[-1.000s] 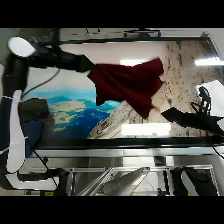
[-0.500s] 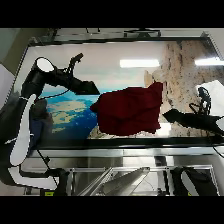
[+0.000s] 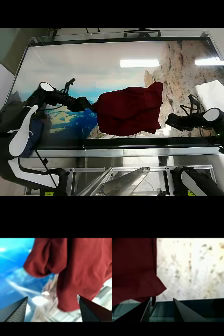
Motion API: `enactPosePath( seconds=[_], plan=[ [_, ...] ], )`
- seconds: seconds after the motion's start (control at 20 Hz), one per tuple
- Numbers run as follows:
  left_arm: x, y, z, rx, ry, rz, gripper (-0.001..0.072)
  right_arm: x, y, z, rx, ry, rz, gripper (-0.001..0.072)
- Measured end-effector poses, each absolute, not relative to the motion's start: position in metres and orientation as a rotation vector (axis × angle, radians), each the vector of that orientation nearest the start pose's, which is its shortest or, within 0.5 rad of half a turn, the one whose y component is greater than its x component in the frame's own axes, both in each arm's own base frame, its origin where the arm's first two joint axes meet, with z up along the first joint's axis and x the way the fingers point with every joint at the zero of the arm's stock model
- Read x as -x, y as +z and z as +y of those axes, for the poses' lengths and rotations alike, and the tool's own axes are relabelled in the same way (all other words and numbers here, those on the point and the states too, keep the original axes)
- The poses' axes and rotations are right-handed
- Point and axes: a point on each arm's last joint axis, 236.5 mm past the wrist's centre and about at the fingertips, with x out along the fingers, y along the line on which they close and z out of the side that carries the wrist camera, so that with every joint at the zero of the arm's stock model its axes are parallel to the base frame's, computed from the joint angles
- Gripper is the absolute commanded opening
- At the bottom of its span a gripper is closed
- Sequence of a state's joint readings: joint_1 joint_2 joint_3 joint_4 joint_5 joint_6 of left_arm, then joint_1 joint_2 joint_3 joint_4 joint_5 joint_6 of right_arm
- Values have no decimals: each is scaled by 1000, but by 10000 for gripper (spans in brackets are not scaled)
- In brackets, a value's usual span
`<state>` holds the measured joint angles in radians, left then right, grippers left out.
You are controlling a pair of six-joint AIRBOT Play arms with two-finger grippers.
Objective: Fold the shirts.
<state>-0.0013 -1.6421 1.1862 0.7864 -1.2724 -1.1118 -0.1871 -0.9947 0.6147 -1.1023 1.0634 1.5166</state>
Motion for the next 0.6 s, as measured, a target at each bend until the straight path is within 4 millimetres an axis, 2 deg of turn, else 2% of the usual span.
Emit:
enactPosePath(
  seconds=[0.05,0.2,0.4,0.45,0.5,0.55,0.6],
  plan=[
    [-369,-67,-168,490,-720,1477,715,-269,-64,46,-582,54,1384,571],
    [-360,-82,-196,542,-793,1506,715,-270,-84,58,-636,98,1445,571],
    [-348,-89,-222,545,-860,1528,712,-284,-98,86,-750,214,1446,567],
    [-345,-90,-226,542,-872,1533,679,-288,-100,94,-785,248,1443,464],
    [-343,-90,-231,539,-883,1536,603,-289,-103,99,-805,278,1443,233],
    [-341,-91,-233,534,-890,1541,469,-290,-107,104,-820,306,1444,73],
    [-339,-91,-236,530,-897,1544,340,-291,-110,108,-822,339,1439,25]
  ],
)
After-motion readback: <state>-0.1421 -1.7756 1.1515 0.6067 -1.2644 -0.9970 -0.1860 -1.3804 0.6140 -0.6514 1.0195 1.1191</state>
